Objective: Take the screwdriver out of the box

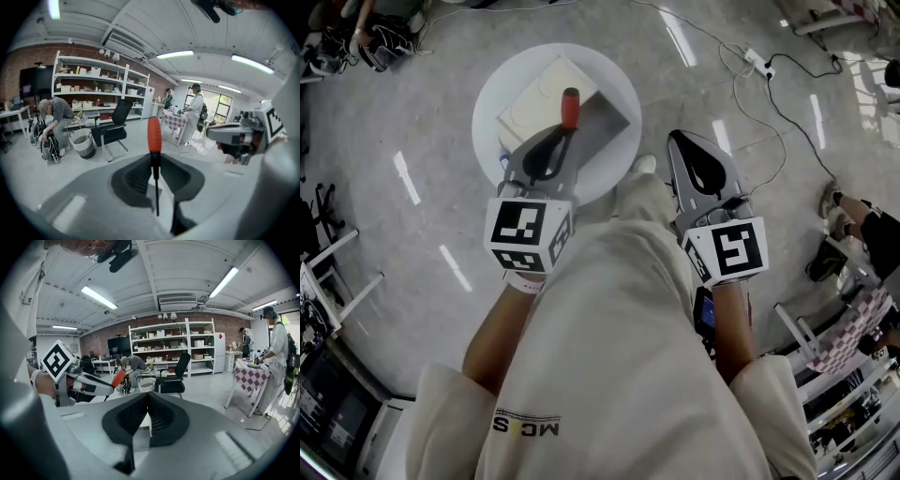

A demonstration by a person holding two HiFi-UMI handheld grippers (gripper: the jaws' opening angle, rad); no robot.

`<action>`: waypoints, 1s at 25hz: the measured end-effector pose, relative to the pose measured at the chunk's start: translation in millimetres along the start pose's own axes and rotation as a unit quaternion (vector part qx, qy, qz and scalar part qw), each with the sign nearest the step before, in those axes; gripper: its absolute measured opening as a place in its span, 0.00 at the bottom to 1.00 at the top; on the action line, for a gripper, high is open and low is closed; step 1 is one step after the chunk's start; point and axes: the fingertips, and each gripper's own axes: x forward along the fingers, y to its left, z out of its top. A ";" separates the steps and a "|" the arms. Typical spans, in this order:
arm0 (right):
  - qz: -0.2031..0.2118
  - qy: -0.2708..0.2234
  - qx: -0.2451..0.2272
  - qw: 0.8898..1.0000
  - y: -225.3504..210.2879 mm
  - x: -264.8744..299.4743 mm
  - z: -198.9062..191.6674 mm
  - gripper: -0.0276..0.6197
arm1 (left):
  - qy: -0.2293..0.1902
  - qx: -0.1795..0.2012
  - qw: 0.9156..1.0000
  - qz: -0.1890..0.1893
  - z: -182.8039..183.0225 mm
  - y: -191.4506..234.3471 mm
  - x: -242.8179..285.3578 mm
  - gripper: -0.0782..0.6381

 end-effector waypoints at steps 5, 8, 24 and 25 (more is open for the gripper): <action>-0.003 -0.013 -0.013 1.000 0.9 -10.6 16.2 0.04 | -0.041 0.014 0.999 0.006 23.6 -6.3 -27.0 0.19; -0.007 -0.025 -0.016 1.000 4.1 -17.8 24.5 0.04 | -0.066 0.038 0.997 0.007 33.8 -13.4 -41.8 0.19; -0.018 -0.054 -0.033 0.998 31.6 -47.5 50.7 0.04 | -0.124 0.037 0.991 0.014 42.9 -13.2 -104.4 0.19; -0.018 -0.054 -0.034 0.998 31.4 -48.4 49.7 0.04 | -0.125 0.037 0.991 0.013 42.4 -14.5 -104.2 0.19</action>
